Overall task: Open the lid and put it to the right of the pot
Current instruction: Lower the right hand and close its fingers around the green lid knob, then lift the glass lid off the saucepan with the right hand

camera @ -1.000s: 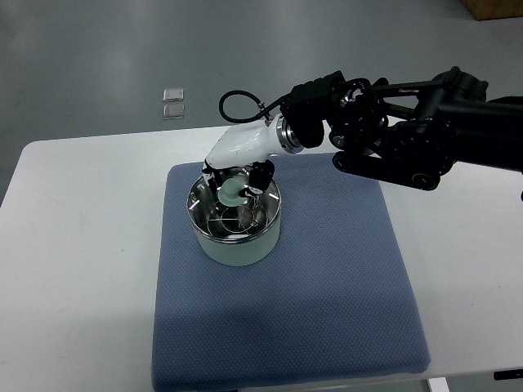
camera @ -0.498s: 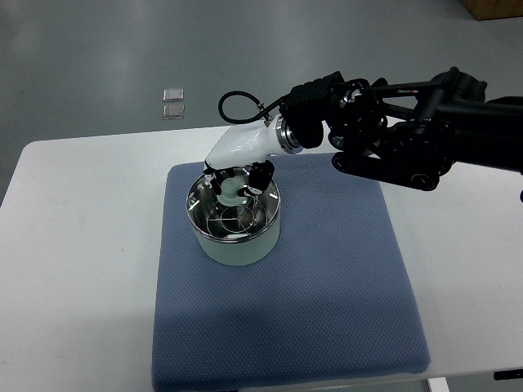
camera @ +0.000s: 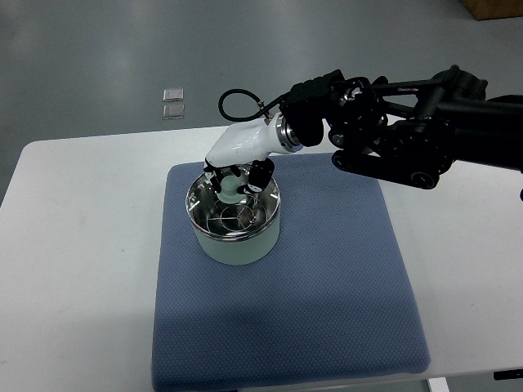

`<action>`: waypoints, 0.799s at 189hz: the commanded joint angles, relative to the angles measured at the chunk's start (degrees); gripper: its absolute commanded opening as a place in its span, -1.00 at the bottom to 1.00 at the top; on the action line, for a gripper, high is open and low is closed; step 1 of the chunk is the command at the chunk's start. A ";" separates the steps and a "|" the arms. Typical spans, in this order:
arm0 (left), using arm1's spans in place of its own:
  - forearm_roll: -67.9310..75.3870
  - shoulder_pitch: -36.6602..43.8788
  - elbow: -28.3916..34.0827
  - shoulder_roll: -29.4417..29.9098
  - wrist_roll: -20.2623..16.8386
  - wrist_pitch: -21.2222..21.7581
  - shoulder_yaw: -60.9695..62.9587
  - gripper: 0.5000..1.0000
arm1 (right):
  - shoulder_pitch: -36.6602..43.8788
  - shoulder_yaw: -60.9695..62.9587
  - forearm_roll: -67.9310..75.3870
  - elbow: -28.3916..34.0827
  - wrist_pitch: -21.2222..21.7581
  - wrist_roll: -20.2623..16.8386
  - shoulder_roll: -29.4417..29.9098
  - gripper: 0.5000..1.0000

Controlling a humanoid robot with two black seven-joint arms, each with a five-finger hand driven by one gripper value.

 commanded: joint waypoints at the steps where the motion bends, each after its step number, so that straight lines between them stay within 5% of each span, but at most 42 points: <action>1: 0.00 0.00 0.00 0.00 0.00 -0.01 0.00 1.00 | 0.33 0.09 0.05 0.18 0.01 0.12 -0.08 -0.97; 151: 0.00 0.00 0.00 0.00 0.00 -0.01 0.00 1.00 | 2.26 0.18 1.02 3.78 0.01 0.56 -3.59 -1.00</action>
